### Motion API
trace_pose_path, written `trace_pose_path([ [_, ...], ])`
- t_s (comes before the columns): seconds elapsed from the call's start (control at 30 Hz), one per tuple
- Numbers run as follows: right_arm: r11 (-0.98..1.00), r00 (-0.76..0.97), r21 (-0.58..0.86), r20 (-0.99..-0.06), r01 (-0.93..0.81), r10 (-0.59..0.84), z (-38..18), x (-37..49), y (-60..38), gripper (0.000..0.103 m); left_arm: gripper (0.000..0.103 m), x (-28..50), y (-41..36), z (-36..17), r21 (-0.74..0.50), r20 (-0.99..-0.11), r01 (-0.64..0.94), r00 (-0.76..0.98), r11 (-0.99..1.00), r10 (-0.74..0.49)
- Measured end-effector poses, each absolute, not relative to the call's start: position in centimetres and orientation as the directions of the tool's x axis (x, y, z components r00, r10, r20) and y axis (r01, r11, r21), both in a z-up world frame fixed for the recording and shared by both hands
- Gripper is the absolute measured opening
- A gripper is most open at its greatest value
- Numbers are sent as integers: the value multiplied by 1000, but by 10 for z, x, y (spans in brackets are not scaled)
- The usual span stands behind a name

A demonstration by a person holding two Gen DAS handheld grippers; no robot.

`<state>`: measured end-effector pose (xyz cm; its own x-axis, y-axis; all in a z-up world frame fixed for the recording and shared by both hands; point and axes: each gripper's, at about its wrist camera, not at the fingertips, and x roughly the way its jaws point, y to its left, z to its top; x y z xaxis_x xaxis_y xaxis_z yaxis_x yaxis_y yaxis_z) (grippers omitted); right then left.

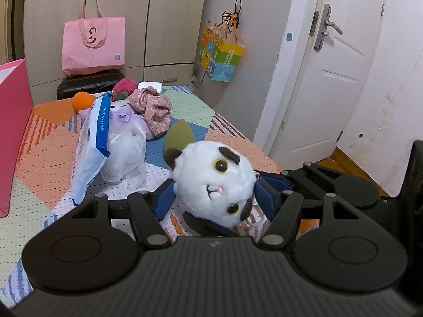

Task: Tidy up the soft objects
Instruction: 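Lift the white panda plush with the left tool toward the pink box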

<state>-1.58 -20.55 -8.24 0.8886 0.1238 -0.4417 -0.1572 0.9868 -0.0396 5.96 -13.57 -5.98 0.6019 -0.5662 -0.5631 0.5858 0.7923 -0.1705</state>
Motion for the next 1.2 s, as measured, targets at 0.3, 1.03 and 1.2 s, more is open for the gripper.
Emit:
trace_pose_path([
  [0.3,979,853,40,-484,-199,193,-72,-21,-197,72,64,47,-123,-47,-146,-616,536,608,831,-500],
  [1.03,878,740,141,-487,-458,464,-23,-12,-117,73,62,17,-18,13,-108,-617,447,670,888,-412],
  [1.2,854,720,115,-487,-507,494,-7,-1,-94,73,61,21,8,28,-100,-611,429,686,898,-396],
])
